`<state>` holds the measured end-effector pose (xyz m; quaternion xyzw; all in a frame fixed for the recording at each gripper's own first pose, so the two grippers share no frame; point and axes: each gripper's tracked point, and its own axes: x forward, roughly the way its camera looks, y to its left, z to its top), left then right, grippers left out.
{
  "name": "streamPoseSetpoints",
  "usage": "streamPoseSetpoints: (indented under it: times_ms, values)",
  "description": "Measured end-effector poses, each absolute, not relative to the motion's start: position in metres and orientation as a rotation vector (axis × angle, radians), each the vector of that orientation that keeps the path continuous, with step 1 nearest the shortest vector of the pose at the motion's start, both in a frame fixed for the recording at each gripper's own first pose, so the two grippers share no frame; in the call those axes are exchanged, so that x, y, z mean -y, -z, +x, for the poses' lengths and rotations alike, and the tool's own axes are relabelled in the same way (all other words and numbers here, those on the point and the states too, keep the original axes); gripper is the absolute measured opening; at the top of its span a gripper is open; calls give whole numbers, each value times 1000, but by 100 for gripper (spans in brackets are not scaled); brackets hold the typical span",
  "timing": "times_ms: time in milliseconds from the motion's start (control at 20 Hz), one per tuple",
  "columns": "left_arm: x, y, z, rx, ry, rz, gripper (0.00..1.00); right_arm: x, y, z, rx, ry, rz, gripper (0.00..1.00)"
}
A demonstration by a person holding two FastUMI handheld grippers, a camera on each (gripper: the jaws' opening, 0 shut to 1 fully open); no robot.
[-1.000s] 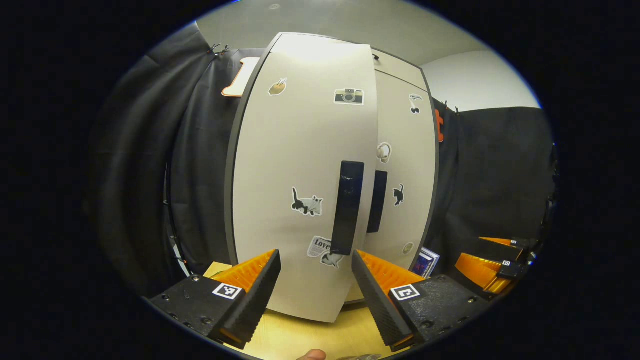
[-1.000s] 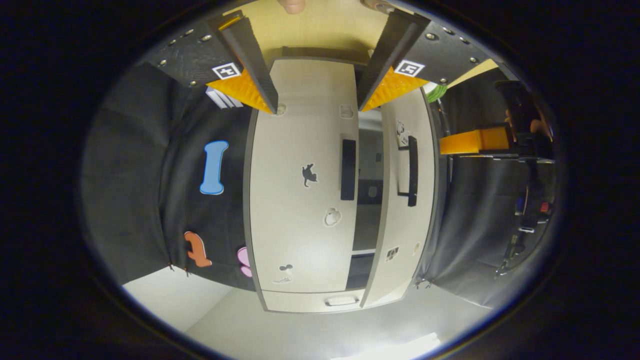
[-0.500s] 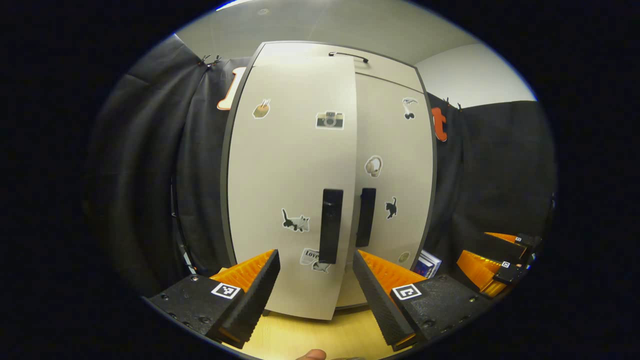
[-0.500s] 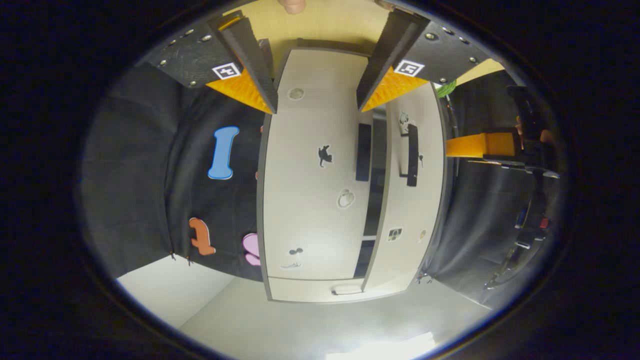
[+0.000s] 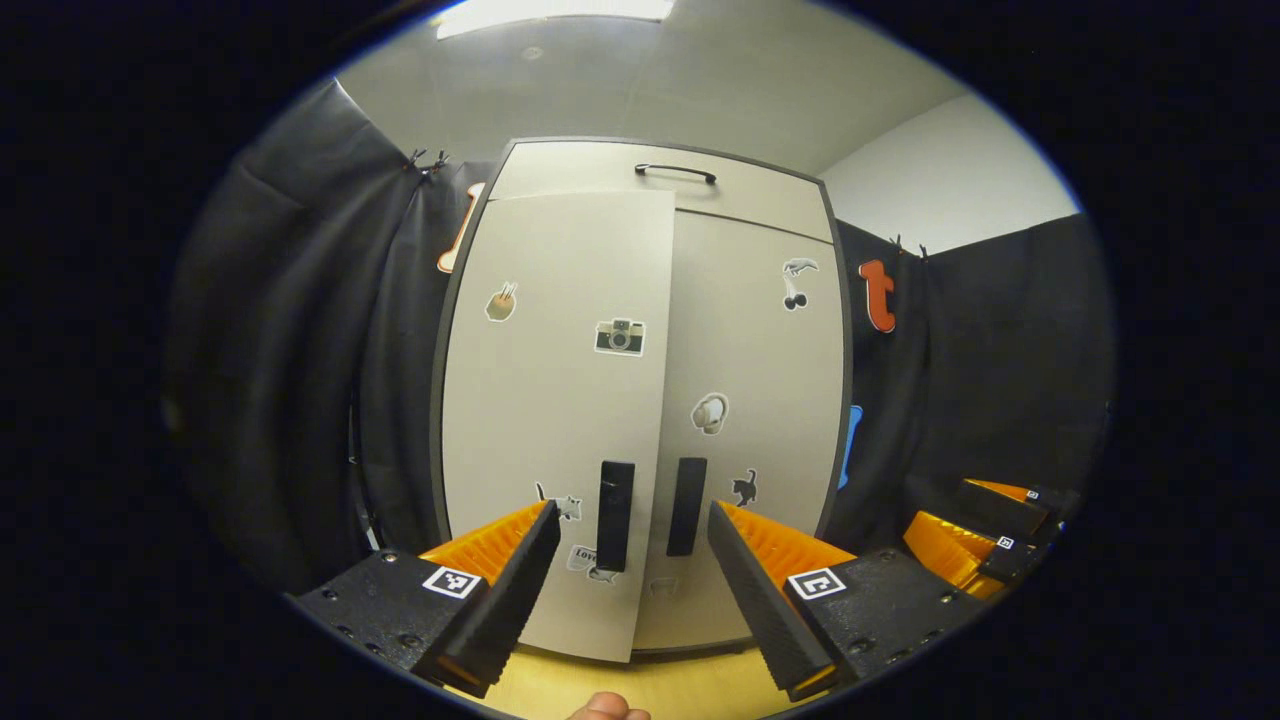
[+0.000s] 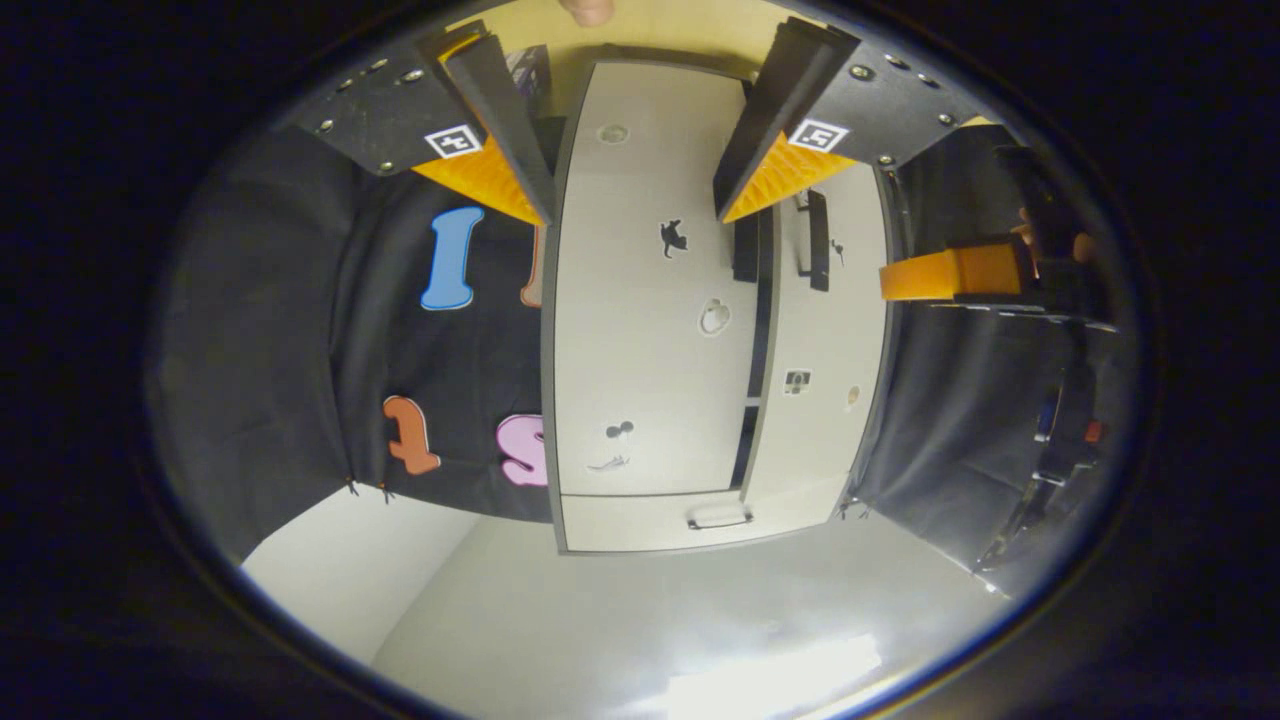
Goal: Grasp the bottle in the cabinet with the left hand and place it on the coaster, then close the right door with the right hand and the left door with the left hand.
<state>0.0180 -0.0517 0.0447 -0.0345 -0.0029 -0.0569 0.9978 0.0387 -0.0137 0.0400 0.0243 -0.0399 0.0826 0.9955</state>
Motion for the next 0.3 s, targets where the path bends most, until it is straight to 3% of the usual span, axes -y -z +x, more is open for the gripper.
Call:
streamPoseSetpoints:
  times_ms: [50, 300]
  values:
    - [55, -46, 17, 5, 105, -70, 96, 17, -41, 38, 80, -174, 43, 95]
    - [73, -49, 11, 16, 56, -63, 96, 36, -47, 39, 92, -212, 32, 95]
